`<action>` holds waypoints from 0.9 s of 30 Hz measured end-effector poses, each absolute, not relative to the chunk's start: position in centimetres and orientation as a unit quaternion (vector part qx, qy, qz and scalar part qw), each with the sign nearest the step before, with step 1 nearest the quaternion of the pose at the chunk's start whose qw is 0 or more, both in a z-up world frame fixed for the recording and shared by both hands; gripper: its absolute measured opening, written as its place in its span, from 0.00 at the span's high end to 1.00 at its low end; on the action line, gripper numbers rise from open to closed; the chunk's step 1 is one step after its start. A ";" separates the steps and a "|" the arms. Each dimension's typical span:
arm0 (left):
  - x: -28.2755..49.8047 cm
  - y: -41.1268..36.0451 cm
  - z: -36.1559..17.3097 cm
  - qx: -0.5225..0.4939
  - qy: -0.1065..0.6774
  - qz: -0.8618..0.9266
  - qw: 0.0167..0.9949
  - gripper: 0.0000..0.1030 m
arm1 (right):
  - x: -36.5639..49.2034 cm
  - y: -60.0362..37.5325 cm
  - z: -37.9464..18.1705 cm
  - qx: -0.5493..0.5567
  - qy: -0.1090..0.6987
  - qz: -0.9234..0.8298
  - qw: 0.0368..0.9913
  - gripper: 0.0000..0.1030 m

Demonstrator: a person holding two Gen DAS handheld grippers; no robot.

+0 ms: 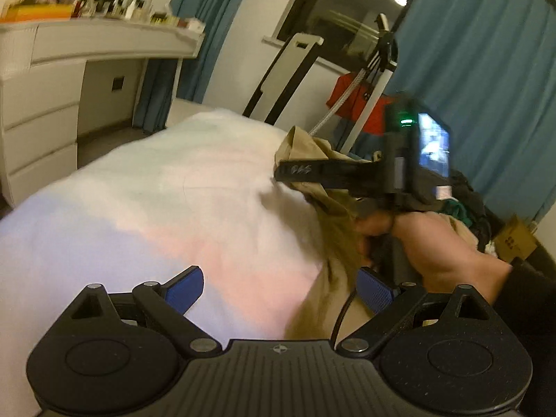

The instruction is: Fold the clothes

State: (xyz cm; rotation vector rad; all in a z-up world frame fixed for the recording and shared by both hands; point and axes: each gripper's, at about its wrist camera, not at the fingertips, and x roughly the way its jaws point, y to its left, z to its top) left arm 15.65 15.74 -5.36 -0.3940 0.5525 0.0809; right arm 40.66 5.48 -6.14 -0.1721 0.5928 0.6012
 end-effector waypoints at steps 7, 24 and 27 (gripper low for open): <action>15.1 13.9 -5.2 -0.164 0.245 0.016 0.956 0.07 | 41.7 3.0 -5.6 0.001 0.265 0.258 0.929 0.89; 11.9 8.7 -3.1 -0.115 0.223 -0.027 0.968 0.07 | 33.0 -23.3 -6.5 0.176 0.229 -0.044 0.956 0.89; 12.5 8.6 -3.7 -0.117 0.235 -0.031 0.964 0.07 | 31.5 -26.0 -7.9 0.182 0.255 -0.025 0.949 0.82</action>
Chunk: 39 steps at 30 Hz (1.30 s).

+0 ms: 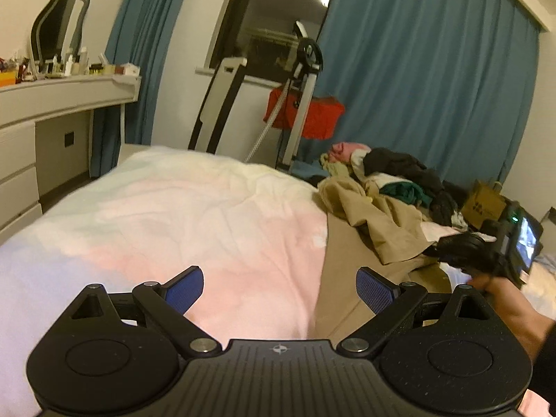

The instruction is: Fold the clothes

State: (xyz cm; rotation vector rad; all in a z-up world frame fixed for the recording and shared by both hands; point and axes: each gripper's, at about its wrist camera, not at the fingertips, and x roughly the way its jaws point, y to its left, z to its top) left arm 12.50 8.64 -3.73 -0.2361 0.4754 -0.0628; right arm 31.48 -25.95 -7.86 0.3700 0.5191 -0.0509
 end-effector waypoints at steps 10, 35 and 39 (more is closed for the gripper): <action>12.3 8.1 -3.9 -0.120 0.243 -0.028 0.962 0.07 | 26.5 -21.7 -3.9 0.007 0.216 0.107 0.970 0.38; 12.3 8.1 -5.7 -0.137 0.262 -0.048 0.954 0.07 | 41.7 -24.1 -0.5 0.013 0.195 -0.020 0.980 0.94; 12.8 7.8 -6.5 -0.130 0.274 -0.050 0.952 0.07 | 46.2 -25.7 -4.2 0.012 0.220 -0.064 0.973 0.94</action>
